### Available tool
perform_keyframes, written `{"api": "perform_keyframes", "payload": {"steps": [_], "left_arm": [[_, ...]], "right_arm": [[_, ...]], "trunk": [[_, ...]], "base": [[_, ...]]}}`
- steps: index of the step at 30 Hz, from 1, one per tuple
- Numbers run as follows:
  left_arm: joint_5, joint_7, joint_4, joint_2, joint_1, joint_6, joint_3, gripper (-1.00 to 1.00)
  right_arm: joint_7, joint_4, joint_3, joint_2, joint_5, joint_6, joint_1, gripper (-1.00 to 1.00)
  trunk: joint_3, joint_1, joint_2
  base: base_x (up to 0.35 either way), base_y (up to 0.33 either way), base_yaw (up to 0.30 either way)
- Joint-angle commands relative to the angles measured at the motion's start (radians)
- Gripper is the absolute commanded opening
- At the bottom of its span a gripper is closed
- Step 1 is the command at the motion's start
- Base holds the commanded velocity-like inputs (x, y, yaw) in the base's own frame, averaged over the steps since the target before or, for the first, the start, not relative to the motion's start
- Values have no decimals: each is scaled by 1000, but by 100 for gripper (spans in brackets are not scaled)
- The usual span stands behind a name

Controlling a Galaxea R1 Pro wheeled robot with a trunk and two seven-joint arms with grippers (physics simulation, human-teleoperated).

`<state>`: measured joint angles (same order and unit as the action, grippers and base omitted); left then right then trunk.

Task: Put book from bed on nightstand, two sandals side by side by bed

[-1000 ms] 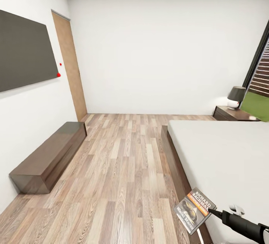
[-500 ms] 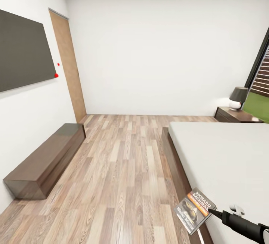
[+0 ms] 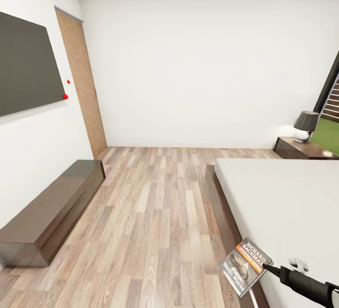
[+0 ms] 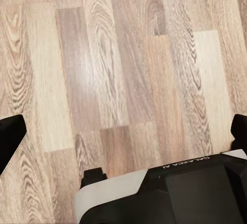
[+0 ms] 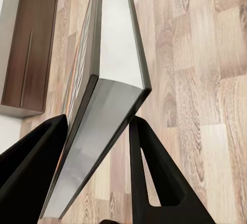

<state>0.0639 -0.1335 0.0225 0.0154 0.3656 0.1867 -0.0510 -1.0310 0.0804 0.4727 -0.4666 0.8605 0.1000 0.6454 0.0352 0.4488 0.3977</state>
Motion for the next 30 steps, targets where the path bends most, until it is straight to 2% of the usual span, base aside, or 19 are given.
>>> {"api": "perform_keyframes", "payload": {"steps": [1, 30], "left_arm": [[7, 2, -1, 0, 1, 5, -4, 100], [7, 2, -1, 3, 1, 5, -4, 100]], "right_arm": [[-5, 2, 1, 0, 11, 10, 2, -100], [0, 2, 2, 5, 11, 10, 2, -100]], "trunk": [[2, 1, 2], [2, 1, 2]], "base": [[328, 0, 0], [328, 0, 0]]}}
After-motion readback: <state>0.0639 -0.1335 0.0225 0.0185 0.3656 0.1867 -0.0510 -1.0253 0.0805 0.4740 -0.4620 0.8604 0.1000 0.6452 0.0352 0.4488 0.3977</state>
